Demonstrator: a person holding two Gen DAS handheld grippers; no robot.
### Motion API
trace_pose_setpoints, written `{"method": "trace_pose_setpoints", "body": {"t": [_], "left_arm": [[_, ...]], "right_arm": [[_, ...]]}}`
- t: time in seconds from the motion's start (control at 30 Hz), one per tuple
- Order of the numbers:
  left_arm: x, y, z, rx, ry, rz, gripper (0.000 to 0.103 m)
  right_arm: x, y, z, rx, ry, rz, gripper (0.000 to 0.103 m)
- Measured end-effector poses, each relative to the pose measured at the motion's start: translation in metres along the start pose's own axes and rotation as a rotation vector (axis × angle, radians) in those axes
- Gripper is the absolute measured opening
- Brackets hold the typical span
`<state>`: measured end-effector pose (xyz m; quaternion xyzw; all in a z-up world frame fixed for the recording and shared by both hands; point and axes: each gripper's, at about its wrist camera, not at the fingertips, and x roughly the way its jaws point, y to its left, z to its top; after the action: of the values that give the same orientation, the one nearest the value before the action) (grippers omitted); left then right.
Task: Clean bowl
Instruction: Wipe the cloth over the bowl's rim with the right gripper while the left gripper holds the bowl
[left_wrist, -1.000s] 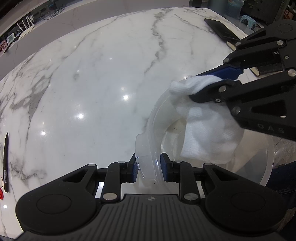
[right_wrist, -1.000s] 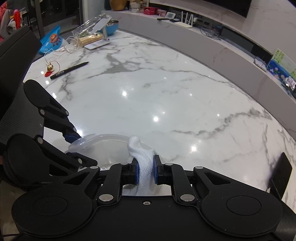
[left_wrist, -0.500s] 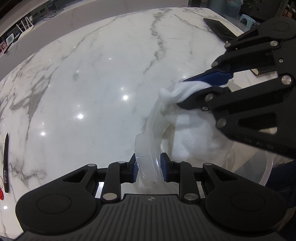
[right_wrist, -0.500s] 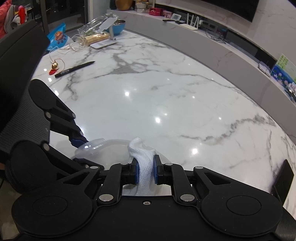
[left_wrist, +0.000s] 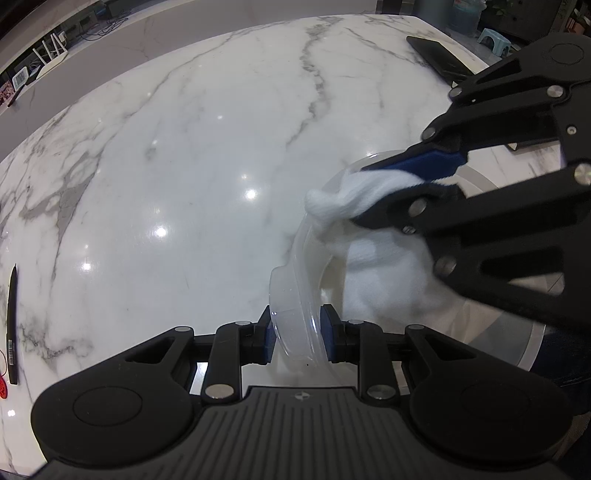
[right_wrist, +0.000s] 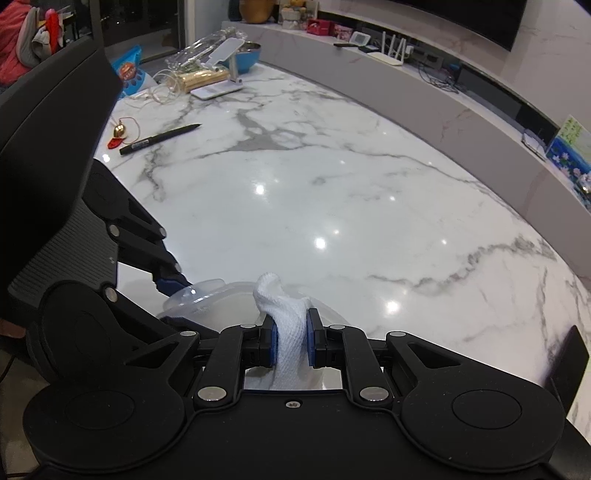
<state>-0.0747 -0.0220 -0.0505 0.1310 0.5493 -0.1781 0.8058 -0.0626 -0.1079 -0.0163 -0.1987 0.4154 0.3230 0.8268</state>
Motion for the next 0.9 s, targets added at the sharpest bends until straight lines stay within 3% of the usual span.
{"method": "trace_pose_setpoints", "body": {"t": [0.5, 0.9], "left_arm": [[0.001, 0.003, 0.001, 0.004, 0.000, 0.000, 0.023], [0.001, 0.003, 0.004, 0.002, -0.004, 0.002, 0.023]], "right_arm": [[-0.019, -0.023, -0.018, 0.049, 0.007, -0.064, 0.012], [-0.023, -0.020, -0.027, 0.013, 0.058, -0.059, 0.012]]}}
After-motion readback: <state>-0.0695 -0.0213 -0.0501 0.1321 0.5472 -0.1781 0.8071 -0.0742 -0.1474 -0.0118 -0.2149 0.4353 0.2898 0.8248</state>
